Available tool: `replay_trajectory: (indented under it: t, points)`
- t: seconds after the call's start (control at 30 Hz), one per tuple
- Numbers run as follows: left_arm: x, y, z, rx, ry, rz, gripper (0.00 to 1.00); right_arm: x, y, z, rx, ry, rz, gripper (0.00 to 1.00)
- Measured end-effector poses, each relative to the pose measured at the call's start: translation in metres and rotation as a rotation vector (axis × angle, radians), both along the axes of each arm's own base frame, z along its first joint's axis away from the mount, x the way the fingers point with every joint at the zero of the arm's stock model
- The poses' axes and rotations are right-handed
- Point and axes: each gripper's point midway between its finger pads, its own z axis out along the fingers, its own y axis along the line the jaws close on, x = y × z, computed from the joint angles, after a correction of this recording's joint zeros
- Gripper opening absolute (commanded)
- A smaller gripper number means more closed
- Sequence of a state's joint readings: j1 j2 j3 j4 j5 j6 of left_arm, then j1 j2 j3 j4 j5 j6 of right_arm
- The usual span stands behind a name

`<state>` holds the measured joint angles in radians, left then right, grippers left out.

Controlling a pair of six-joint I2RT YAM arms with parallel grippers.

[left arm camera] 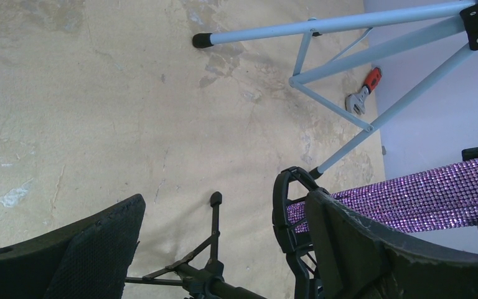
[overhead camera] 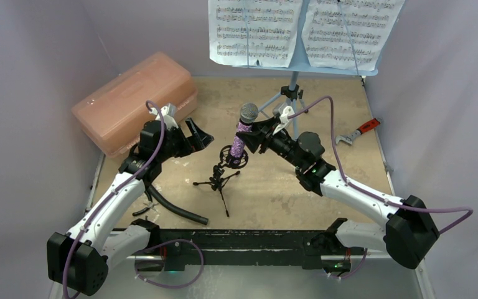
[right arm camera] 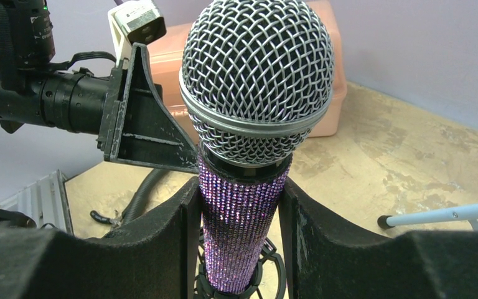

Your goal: Set up the instrument practice props

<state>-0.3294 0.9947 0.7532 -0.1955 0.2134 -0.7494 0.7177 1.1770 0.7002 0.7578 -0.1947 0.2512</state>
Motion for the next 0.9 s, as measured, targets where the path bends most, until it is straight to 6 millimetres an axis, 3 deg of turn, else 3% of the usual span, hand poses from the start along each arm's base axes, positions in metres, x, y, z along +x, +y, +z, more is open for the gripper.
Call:
replay_trajectory:
  t: [0.77, 0.9]
  points:
    - [0.0, -0.003, 0.002, -0.024, 0.0, -0.005, 0.99, -0.008, -0.002, -0.008, 0.037, -0.021, 0.031, 0.0]
    - [0.0, -0.003, 0.001, -0.027, 0.001, -0.005, 0.99, -0.01, -0.001, -0.018, 0.028, 0.01, 0.038, 0.0]
